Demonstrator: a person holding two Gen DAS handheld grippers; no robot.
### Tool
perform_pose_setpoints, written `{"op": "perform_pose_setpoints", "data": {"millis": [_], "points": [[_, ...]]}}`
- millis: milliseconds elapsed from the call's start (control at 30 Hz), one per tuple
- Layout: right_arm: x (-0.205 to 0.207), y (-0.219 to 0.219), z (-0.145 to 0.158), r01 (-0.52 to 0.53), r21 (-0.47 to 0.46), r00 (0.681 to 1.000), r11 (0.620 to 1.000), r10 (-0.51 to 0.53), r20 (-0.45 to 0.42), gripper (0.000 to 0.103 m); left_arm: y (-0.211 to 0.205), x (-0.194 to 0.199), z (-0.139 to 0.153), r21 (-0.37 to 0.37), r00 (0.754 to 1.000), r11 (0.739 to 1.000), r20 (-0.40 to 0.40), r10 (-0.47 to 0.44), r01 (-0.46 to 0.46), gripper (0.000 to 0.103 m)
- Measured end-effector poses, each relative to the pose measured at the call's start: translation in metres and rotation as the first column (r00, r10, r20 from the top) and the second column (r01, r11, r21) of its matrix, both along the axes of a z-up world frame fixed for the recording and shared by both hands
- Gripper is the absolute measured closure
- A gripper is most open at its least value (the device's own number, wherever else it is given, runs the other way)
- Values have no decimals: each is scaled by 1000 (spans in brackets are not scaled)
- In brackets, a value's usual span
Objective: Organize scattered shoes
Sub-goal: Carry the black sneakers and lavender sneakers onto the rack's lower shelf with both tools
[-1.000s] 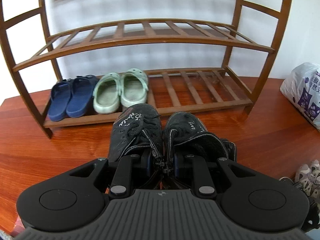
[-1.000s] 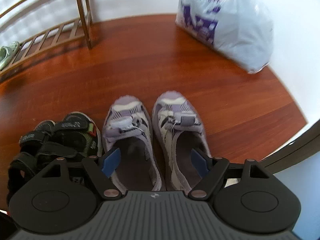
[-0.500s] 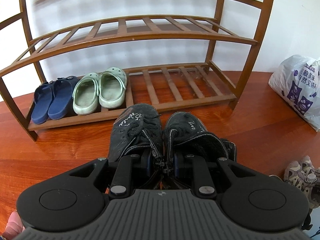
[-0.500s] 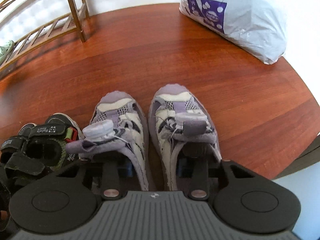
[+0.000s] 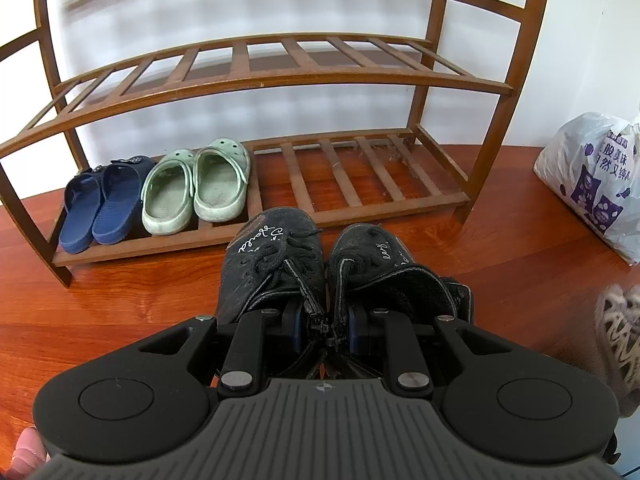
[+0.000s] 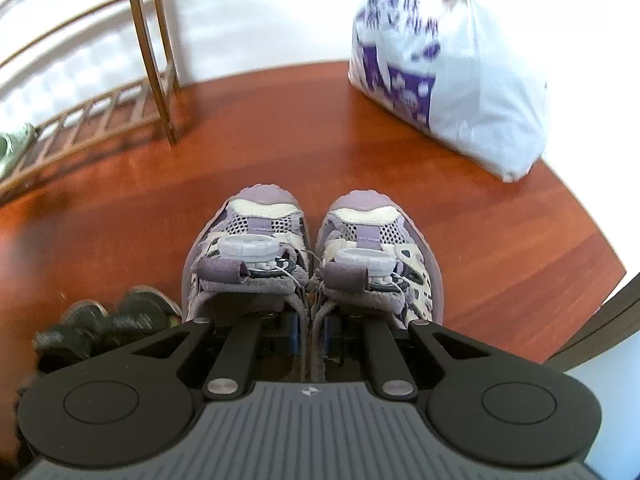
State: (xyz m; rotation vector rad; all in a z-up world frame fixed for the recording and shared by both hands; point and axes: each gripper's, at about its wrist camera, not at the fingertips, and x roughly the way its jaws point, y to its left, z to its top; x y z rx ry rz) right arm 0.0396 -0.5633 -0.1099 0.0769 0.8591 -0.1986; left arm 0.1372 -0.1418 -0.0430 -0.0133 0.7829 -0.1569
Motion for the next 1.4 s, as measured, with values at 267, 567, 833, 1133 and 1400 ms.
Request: {"op": "perform_pose_setpoints", "data": {"millis": [267, 567, 833, 1133, 1400], "points": [[34, 34, 44, -49, 27, 999, 998, 48, 15, 91, 1, 16, -4, -16, 1000, 1000, 23, -19, 20, 80], [98, 94, 50, -170, 62, 985, 984, 169, 21, 91, -1, 56, -7, -46, 999, 999, 42, 7, -5, 80], [157, 137, 44, -255, 94, 967, 962, 252, 42, 91, -4, 100, -20, -123, 996, 990, 51, 78, -71, 80], [204, 170, 35, -331, 100, 944, 938, 328, 41, 91, -5, 139, -34, -138, 990, 983, 51, 132, -124, 80], [237, 185, 23, -339, 94, 941, 936, 336, 50, 91, -12, 164, -53, -132, 979, 977, 91, 180, -167, 80]]}}
